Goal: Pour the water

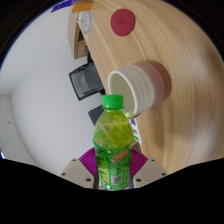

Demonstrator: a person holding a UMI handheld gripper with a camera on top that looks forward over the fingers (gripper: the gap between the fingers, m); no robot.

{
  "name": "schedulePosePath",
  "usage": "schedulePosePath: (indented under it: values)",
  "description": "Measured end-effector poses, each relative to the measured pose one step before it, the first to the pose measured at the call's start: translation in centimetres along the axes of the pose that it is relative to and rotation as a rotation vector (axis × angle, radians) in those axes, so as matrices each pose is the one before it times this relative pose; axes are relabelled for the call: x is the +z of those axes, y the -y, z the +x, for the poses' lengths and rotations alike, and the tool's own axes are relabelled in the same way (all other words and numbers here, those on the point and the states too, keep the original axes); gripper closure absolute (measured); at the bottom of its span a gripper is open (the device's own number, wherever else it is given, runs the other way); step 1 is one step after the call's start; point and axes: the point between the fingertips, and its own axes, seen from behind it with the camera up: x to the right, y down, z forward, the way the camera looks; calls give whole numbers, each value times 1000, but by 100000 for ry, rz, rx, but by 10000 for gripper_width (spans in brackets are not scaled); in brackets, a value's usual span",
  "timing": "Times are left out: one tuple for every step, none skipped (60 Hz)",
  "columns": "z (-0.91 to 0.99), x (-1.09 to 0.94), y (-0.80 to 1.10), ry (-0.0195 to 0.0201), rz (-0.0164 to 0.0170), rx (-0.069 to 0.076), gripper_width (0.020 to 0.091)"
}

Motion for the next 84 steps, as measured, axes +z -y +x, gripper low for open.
schedulePosePath:
  values:
    - [143,136,68,-566,-158,-678,712]
    - [-2,-12,10,-143,41,-395,714]
    - [-17,-26,-19,-104,0,-649,714]
    - [-51,-57,-38,-82,-64,-918,714]
    - [-58,-105,-83,-104,-183,-1298,713]
    - [-65,-104,-96,-271,-169,-1712,712]
    - [-82,-137,-121,-483,-289,-2280,713]
    - [-252,-265,-180,-371,-539,-2674,714]
    - [-151,-161,-153,-738,-290,-3600,713]
    - [-117,-189,-125,-542,-334,-4149,713]
    - [-198,-253,-81,-624,-214,-4523,712]
    - [-243,-270,25,-730,18,-4947,713]
    - [-270,-307,86,-695,336,-5335,712]
    - [-353,-305,243,-582,634,-5521,713]
    - [-424,-326,362,-461,825,-5408,714]
    - [-502,-332,447,-326,849,-5273,712]
    - [-672,-592,574,631,1473,-4326,713]
    - [-567,-173,527,-1014,705,-5371,712]
    - [-451,-316,723,-491,1153,-5662,713]
    - [-368,-346,816,-600,1528,-5804,713]
    - [-303,-342,874,-677,1514,-6160,712]
    - [-276,-298,862,-456,1123,-6418,712]
    - [-224,-241,811,-349,853,-6472,712]
    - [-89,-240,845,-508,801,-6326,713]
    - [5,-239,814,-851,884,-6128,713]
    - [242,-521,775,-194,2542,-5820,711]
    - [-123,41,967,-1596,69,-5868,710]
    - [248,-131,786,-805,912,-6271,711]
    - [352,-143,607,-866,618,-6077,710]
    - [474,-123,558,-1101,407,-5716,711]
    - [576,-44,510,-1204,451,-5439,710]
    - [650,-38,432,-1197,630,-5174,710]
    - [686,3,371,-1200,816,-4998,710]
    - [682,6,378,-1166,912,-4860,710]
    - [713,24,281,-1235,804,-4503,709]
    - [926,-401,-282,-431,2461,-4600,711]
    - [505,461,373,-2197,-742,-3117,712]
    - [711,141,68,-1273,526,-3185,711]
    - [771,172,-76,-1177,456,-2817,699]
    - [787,182,-171,-1216,323,-2340,699]
    - [782,185,-217,-1243,304,-2037,698]
    - [731,198,-243,-1128,440,-1961,698]
    - [696,206,-285,-973,511,-1948,698]
    - [676,237,-342,-917,450,-1745,699]
    - [663,226,-371,-971,278,-1297,699]
    - [776,68,-920,-586,855,-1277,699]
    - [619,462,-257,-776,-237,-332,699]
    - [457,366,-453,-477,-186,-439,699]
    - [428,350,-483,-416,-175,-377,699]
    - [401,331,-476,-443,-145,-400,700]
    - [371,299,-489,-350,-149,-390,699]
    - [363,326,-506,-356,-241,-294,699]
    - [378,303,-531,-411,-473,-215,699]
    - [385,338,-558,-388,-507,-396,698]
    - [322,291,-522,-301,-443,-660,699]
    - [262,167,-470,-297,297,-1000,699]
    - [289,310,-384,-240,-313,-680,700]
    - [230,332,-623,-242,-12,-450,699]
    - [216,278,-391,-419,-209,-209,699]
    - [176,274,-383,-141,-165,-197,699]
    - [106,268,-389,66,-101,-207,699]
    - [57,238,-387,211,-81,-159,700]
    - [79,209,-374,235,-59,-138,700]
    - [56,207,-352,154,56,-4,699]
    - [51,216,-371,81,10,206,700]
    - [-35,177,-345,-17,131,407,698]
    - [-6,91,-356,403,54,570,699]
    - [-98,79,-353,682,244,150,687]
    - [-79,84,-395,630,179,153,678]
    - [-17,31,532,347,3425,277,673]
    - [47,-2,18,30,1607,562,671]
    - [44,-41,-273,304,257,1054,669]
    - [35,-86,27,185,796,788,668]
    - [-133,60,87,-327,794,445,665]
    - [-1,-185,-28,323,353,181,664]
    - [13,-86,-5,339,320,-222,655]
    - [9,-73,-20,328,267,-499,654]
    - [-24,-77,-19,342,122,-508,646]
    - [-6,-59,-8,162,145,-541,638]
    - [-14,-40,4,38,-16,-461,637]
    - [30,-36,-15,-138,-138,-208,625]
    - [15,98,-85,-202,171,7,623]
    - [29,-29,-5,-62,-364,64,613]
    - [-7,-11,-5,-80,-417,104,604]
